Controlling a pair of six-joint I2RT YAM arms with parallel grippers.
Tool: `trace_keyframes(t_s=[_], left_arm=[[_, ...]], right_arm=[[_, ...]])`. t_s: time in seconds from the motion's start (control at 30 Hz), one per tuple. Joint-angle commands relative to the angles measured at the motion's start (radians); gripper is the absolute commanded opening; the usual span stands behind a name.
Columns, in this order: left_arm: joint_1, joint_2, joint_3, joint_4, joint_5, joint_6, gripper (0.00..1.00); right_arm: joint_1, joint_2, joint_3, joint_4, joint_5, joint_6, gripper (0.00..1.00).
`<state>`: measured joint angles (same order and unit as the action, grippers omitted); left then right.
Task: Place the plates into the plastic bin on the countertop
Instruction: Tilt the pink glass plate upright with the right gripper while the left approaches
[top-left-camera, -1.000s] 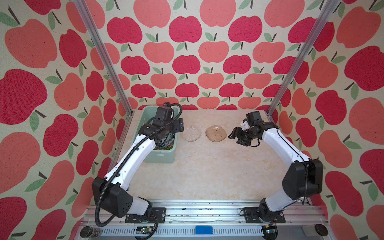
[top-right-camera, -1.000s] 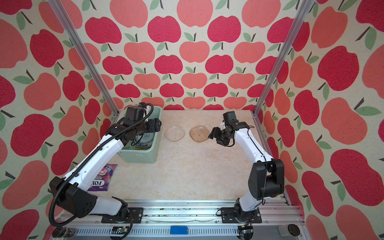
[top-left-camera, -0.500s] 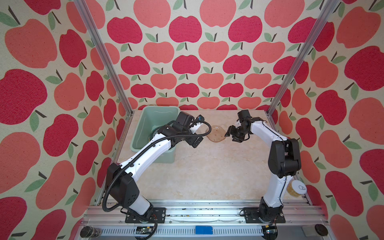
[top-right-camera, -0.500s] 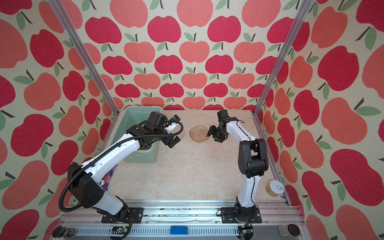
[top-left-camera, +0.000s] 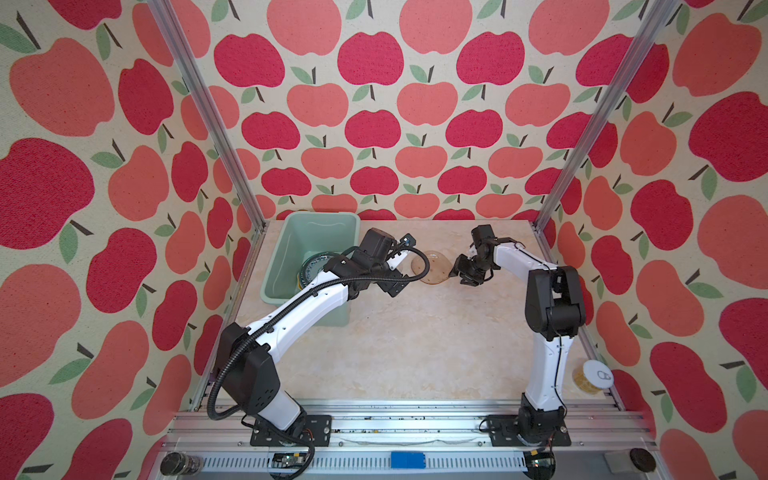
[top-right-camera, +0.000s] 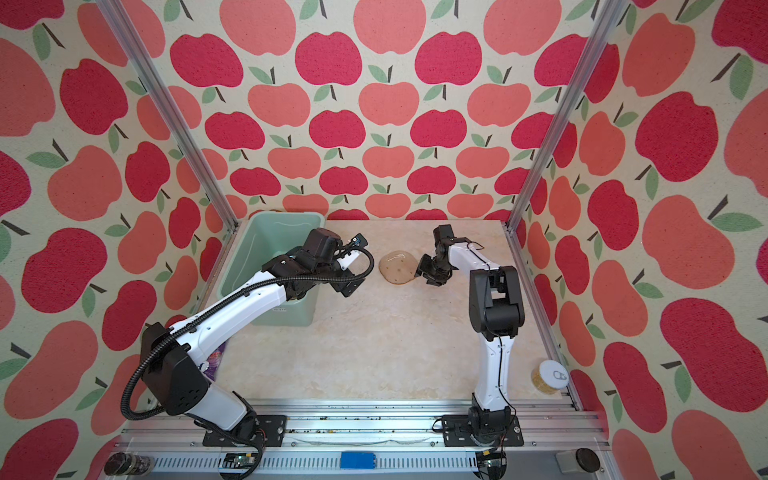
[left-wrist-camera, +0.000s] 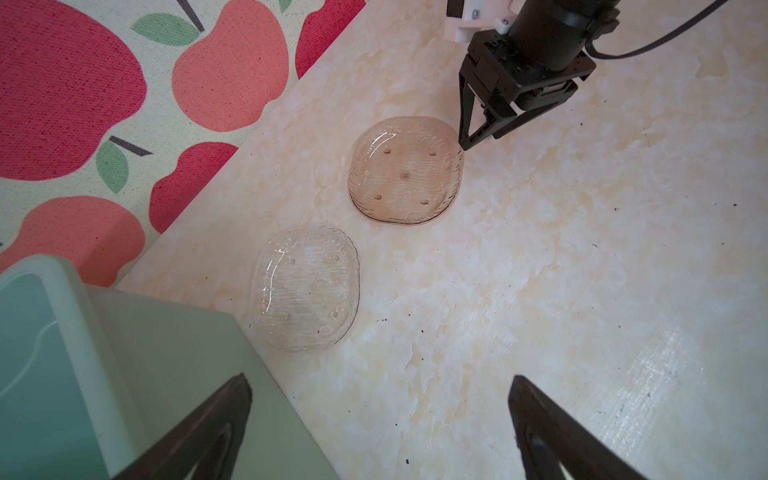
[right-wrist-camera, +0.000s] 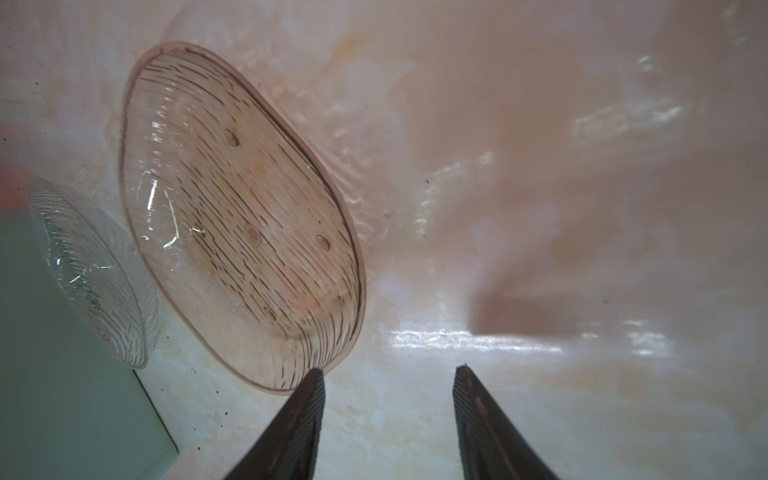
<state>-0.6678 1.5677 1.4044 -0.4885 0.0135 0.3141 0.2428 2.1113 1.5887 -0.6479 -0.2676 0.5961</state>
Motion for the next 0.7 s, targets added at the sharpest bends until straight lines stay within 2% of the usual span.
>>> trace_keyframes(t_s=[0.0, 0.13, 0.37, 0.5, 0.67], left_arm=[[0.001, 0.001, -0.026, 0.069, -0.016, -0.042, 0.99], [0.002, 0.013, -0.024, 0.075, -0.037, -0.084, 0.99], [0.004, 0.018, -0.027, 0.076, -0.068, -0.087, 0.99], [0.004, 0.02, -0.028, 0.075, -0.075, -0.101, 0.99], [0.014, 0.024, -0.024, 0.077, -0.106, -0.127, 0.99]], right_arm=[[0.007, 0.035, 0.035, 0.019, -0.019, -0.005, 0.5], [0.012, 0.06, 0.047, 0.044, -0.025, 0.002, 0.47], [0.023, 0.101, 0.054, 0.087, -0.036, 0.034, 0.44], [0.023, 0.119, 0.057, 0.1, -0.034, 0.052, 0.37], [0.023, 0.104, 0.029, 0.13, -0.023, 0.055, 0.24]])
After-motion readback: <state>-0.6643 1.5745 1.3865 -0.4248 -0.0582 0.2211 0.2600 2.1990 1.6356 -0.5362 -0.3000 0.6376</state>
